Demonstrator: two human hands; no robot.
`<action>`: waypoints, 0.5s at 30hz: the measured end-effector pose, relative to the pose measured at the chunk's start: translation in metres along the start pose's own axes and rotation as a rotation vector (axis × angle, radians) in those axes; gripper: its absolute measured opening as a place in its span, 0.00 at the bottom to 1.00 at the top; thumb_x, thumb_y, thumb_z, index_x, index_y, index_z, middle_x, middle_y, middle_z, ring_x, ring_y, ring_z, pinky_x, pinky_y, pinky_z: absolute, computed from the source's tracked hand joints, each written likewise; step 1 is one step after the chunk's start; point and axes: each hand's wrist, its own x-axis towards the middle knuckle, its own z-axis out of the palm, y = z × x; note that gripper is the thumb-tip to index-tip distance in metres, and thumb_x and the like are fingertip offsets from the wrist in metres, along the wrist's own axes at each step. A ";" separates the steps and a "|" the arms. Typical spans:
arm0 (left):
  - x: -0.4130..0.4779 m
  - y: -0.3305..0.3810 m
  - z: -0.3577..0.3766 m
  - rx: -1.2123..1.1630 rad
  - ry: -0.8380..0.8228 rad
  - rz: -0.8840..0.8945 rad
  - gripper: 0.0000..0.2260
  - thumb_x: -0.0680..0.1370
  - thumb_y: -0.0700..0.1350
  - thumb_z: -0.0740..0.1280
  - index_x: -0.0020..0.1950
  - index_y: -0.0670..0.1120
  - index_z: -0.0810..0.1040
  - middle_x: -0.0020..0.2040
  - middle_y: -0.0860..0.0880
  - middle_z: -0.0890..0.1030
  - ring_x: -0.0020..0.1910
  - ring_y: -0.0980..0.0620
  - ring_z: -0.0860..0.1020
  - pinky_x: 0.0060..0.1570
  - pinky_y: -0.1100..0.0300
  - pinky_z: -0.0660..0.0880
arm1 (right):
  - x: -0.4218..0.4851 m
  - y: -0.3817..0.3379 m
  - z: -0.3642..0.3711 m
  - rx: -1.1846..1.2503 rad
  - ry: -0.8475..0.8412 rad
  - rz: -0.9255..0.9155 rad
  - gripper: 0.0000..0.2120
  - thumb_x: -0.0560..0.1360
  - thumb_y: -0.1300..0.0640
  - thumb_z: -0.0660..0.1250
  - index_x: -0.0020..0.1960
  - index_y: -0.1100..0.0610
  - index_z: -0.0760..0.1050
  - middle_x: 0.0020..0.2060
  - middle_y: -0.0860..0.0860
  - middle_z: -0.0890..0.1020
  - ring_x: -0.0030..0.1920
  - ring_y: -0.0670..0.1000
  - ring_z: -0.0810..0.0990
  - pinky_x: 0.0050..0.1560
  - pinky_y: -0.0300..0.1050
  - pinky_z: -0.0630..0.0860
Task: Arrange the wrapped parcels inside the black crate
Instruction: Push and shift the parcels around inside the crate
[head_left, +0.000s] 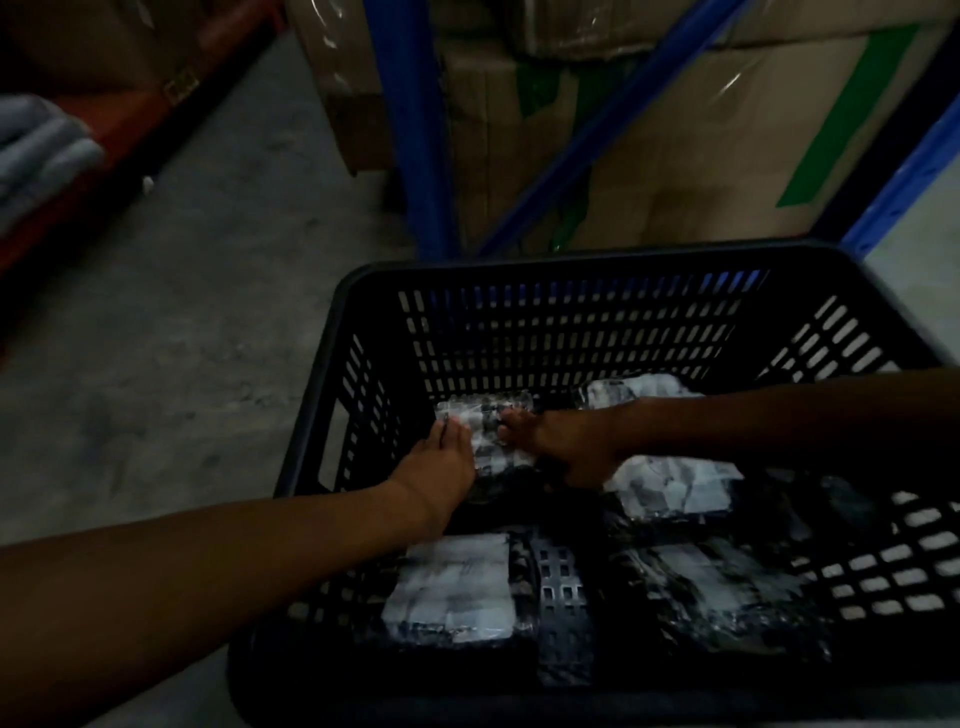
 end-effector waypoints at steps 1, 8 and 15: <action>-0.003 -0.004 -0.007 -0.095 0.030 0.003 0.39 0.75 0.38 0.68 0.80 0.33 0.49 0.79 0.33 0.54 0.79 0.35 0.55 0.76 0.49 0.62 | -0.005 0.002 -0.007 0.080 0.029 0.000 0.39 0.75 0.52 0.68 0.77 0.63 0.52 0.77 0.63 0.58 0.74 0.60 0.64 0.71 0.47 0.64; -0.044 -0.054 -0.077 -0.746 0.166 -0.094 0.18 0.68 0.55 0.73 0.50 0.43 0.84 0.47 0.45 0.85 0.45 0.49 0.83 0.41 0.57 0.79 | -0.023 0.011 -0.049 0.736 0.292 0.146 0.15 0.78 0.64 0.61 0.62 0.64 0.75 0.46 0.57 0.79 0.38 0.47 0.75 0.36 0.31 0.72; -0.043 -0.057 -0.082 -1.831 0.222 -0.459 0.35 0.72 0.64 0.63 0.71 0.42 0.72 0.63 0.44 0.81 0.54 0.44 0.82 0.47 0.56 0.80 | -0.036 0.032 -0.065 1.710 0.301 0.287 0.19 0.76 0.47 0.63 0.58 0.59 0.77 0.52 0.55 0.85 0.51 0.54 0.84 0.53 0.47 0.78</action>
